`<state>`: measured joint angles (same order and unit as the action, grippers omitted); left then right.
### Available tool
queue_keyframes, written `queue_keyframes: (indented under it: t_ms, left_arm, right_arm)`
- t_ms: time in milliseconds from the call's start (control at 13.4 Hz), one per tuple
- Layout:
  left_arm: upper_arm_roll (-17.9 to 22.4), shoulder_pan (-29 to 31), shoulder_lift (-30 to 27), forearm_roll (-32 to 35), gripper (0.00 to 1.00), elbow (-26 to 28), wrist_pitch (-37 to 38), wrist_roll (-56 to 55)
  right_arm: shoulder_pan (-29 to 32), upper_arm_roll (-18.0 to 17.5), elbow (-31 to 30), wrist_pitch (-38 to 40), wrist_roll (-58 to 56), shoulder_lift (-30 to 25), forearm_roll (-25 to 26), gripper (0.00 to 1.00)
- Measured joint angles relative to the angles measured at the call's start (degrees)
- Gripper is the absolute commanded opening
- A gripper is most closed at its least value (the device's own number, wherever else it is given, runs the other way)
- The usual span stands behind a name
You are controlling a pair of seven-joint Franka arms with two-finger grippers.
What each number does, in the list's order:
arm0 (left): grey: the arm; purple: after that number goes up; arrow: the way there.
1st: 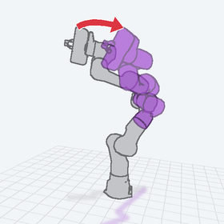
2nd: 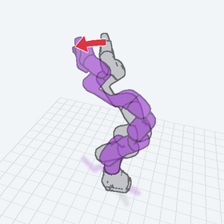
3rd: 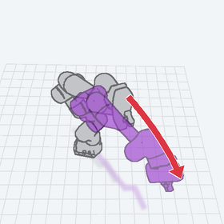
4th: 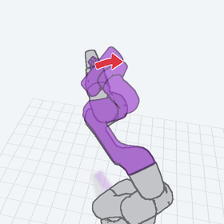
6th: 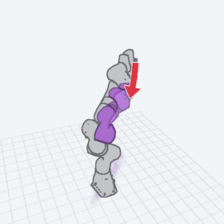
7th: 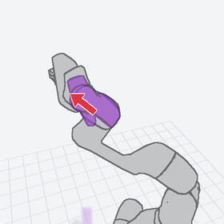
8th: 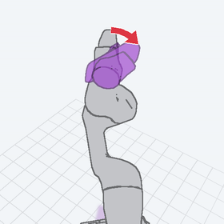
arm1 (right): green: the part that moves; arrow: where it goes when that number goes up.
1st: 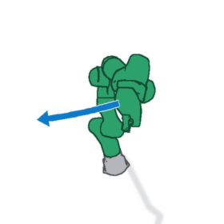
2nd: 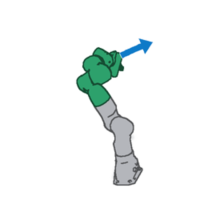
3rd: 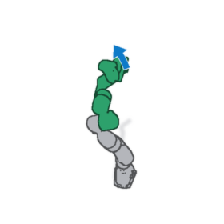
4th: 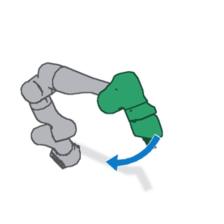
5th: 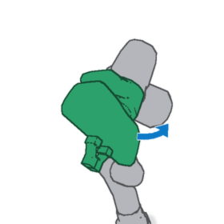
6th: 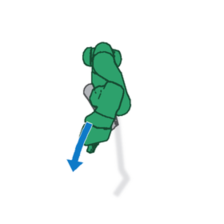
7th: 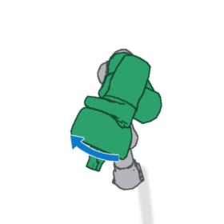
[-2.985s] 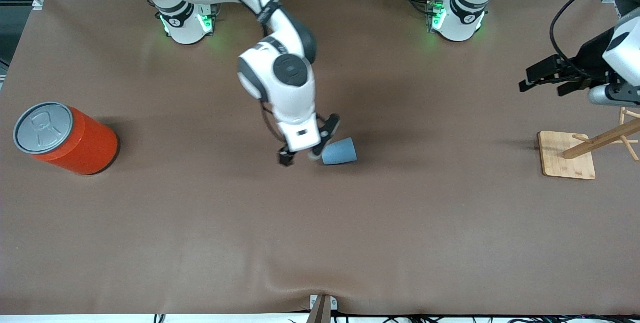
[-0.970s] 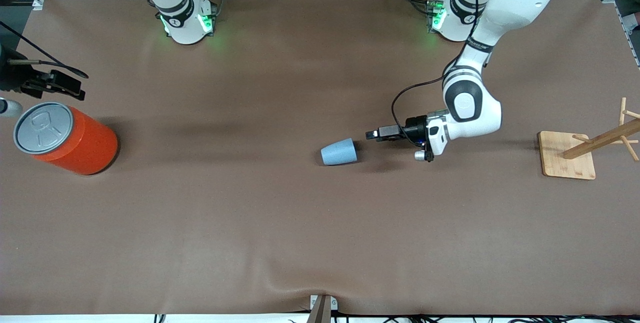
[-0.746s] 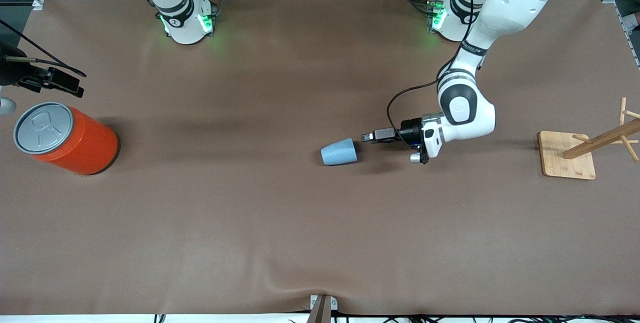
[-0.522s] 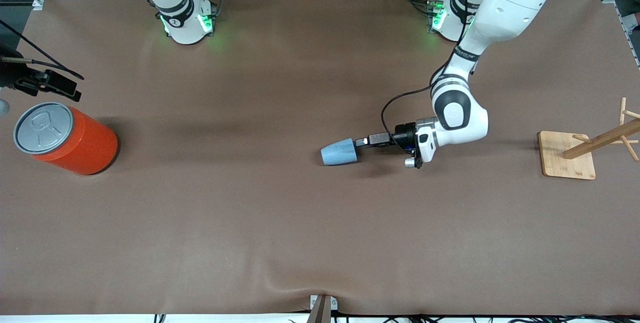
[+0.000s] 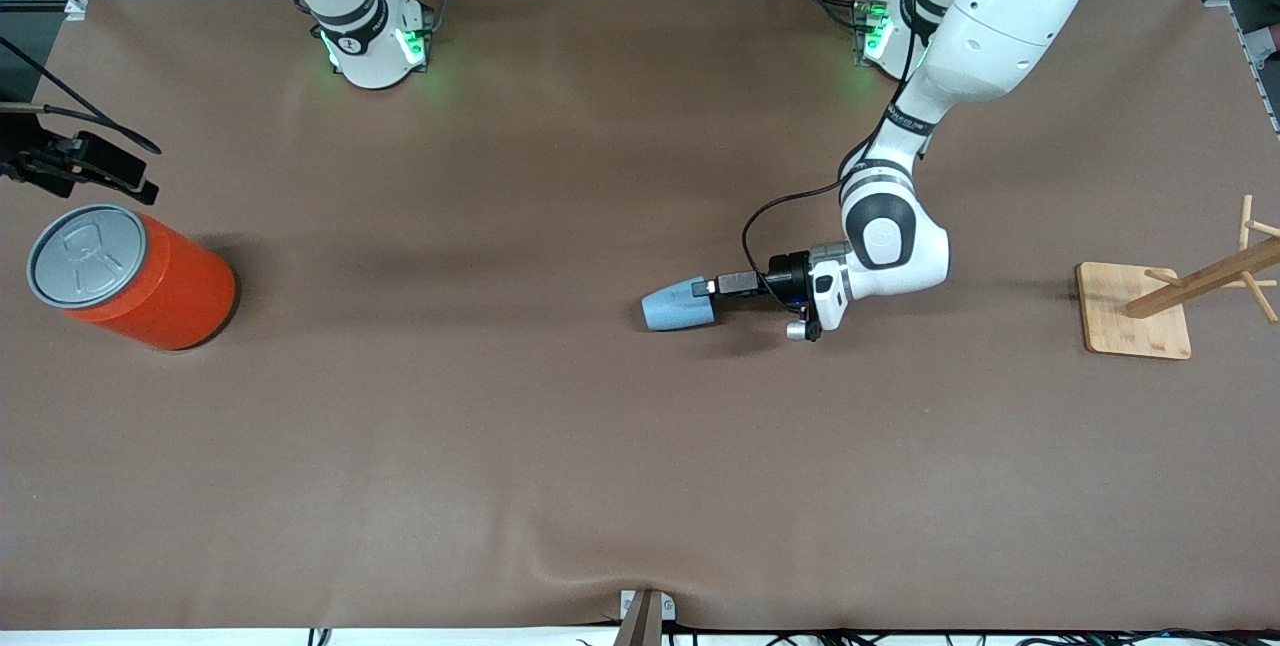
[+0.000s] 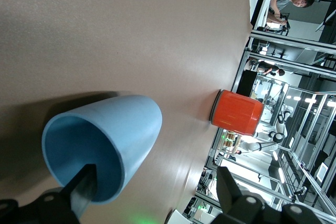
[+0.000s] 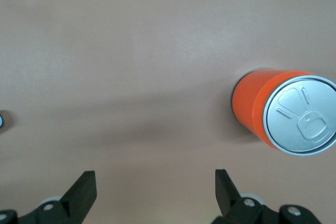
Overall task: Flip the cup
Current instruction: 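Close the left gripper on the rim of the lying cup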
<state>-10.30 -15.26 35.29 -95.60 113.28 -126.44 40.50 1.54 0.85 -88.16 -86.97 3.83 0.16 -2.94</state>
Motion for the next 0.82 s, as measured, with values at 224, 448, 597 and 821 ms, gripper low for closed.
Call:
queue_keyframes:
  t_ms: [224, 448, 597, 821]
  left_arm:
    - [0.0, 0.0, 1.2, 0.0, 0.95, -1.8, 0.0, 0.1]
    - [0.0, 0.0, 3.5, 0.0, 0.72, -4.0, 0.0, 1.5]
    - [0.0, 0.0, 4.1, 0.0, 0.61, -4.3, 0.0, 2.7]
    - [0.0, 0.0, 4.2, 0.0, 0.36, -4.3, 0.0, 3.0]
  right_arm:
    - [0.7, 0.4, 0.0, 0.0, -0.5, 0.2, -2.0, 1.0]
    - [0.7, 0.1, 0.0, -1.0, -2.8, 0.2, 0.1, 1.0]
    - [0.2, -0.2, 0.0, -2.3, -3.3, 0.3, 0.9, 1.0]
    - [-0.5, -0.5, 0.0, -4.8, -3.3, 0.8, 1.2, 1.0]
